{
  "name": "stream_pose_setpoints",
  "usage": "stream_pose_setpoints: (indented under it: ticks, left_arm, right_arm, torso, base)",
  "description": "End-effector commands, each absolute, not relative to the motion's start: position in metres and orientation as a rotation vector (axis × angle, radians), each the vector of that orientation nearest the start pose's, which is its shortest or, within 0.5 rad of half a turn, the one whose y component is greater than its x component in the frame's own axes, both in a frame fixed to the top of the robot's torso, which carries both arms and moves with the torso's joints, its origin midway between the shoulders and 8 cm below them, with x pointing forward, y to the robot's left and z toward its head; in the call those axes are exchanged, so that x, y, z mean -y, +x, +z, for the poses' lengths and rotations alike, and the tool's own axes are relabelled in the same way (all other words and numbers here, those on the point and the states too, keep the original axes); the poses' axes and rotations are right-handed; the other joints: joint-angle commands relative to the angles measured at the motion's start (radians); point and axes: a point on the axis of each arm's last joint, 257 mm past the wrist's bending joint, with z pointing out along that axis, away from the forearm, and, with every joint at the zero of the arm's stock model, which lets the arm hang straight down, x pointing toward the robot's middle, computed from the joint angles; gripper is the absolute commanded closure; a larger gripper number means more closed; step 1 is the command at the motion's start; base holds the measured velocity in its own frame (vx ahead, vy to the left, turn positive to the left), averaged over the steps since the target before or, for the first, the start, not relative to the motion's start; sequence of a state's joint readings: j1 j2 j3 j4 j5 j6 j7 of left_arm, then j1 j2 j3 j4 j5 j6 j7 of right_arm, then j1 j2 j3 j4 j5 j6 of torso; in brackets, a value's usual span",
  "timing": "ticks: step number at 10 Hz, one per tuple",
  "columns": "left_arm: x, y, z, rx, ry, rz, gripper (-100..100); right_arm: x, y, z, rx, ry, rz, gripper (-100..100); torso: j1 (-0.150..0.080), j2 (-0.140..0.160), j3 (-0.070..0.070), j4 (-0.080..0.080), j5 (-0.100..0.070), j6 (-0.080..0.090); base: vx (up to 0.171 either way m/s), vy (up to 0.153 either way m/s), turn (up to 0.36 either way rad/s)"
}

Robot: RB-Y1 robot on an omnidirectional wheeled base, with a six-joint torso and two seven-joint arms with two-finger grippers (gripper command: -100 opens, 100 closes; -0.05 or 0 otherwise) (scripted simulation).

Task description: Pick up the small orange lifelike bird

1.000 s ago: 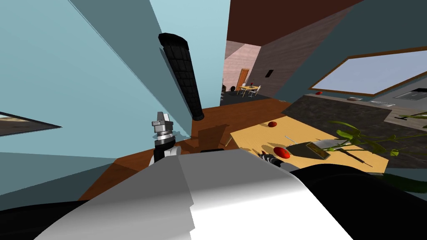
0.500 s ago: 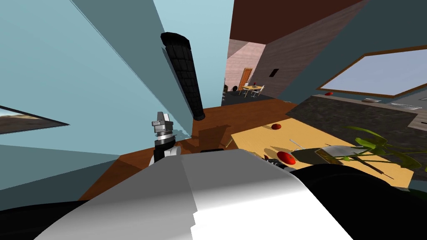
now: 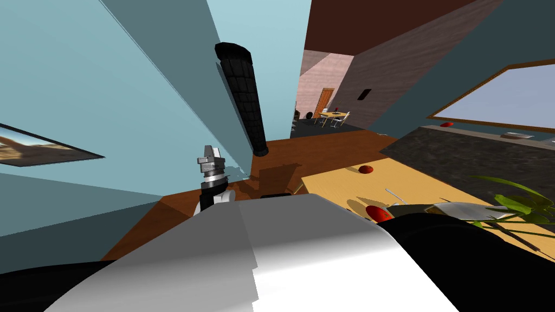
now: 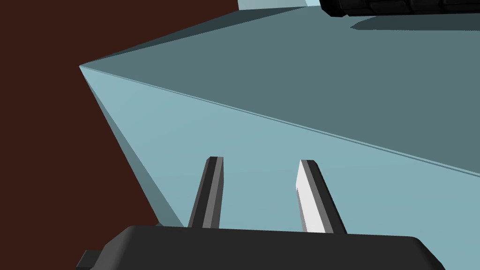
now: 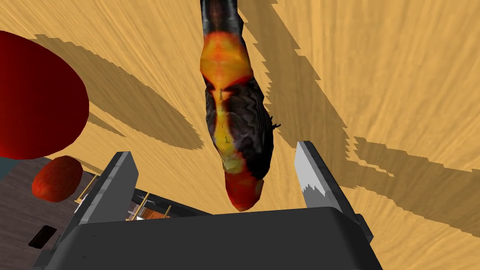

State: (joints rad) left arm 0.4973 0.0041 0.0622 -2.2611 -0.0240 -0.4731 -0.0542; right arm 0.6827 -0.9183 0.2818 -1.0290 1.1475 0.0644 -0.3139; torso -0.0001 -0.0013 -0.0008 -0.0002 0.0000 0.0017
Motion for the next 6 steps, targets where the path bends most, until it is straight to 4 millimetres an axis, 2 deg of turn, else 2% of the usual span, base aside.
stream_pose_setpoints:
  ticks: [1, 2, 3, 6]
  left_arm:
    - [-0.2992, 0.3487, 0.0128, -0.667, -0.646, -1.165, 0]
    - [-0.2992, 0.3487, 0.0128, -0.667, -0.646, -1.165, 0]
    - [-0.2991, 0.3487, 0.0128, -0.667, -0.646, -1.165, 0]
    - [-0.2991, 0.3487, 0.0128, -0.667, -0.646, -1.165, 0]
  right_arm:
    - [0.6606, -0.0029, -0.5007, -2.735, 0.108, -0.659, -100]
    - [0.6609, -0.0032, -0.5006, -2.735, 0.11, -0.66, 0]
    - [0.6652, -0.0016, -0.5042, -2.743, 0.123, -0.661, -100]
    - [0.6691, 0.0004, -0.5076, -2.752, 0.129, -0.662, -100]
  torso:
    - [0.0, 0.0, 0.0, 0.0, 0.0, 0.0]
    - [0.001, 0.001, 0.001, 0.0, 0.0, 0.0]
    - [0.002, 0.002, 0.001, 0.0, 0.0, 0.0]
    - [0.002, 0.002, 0.001, 0.001, 0.001, 0.0]
  base:
    - [0.005, -0.008, 0.003]
    - [0.0, 0.0, 0.0]
    - [-0.009, 0.004, -0.009]
    - [-0.01, 0.007, -0.004]
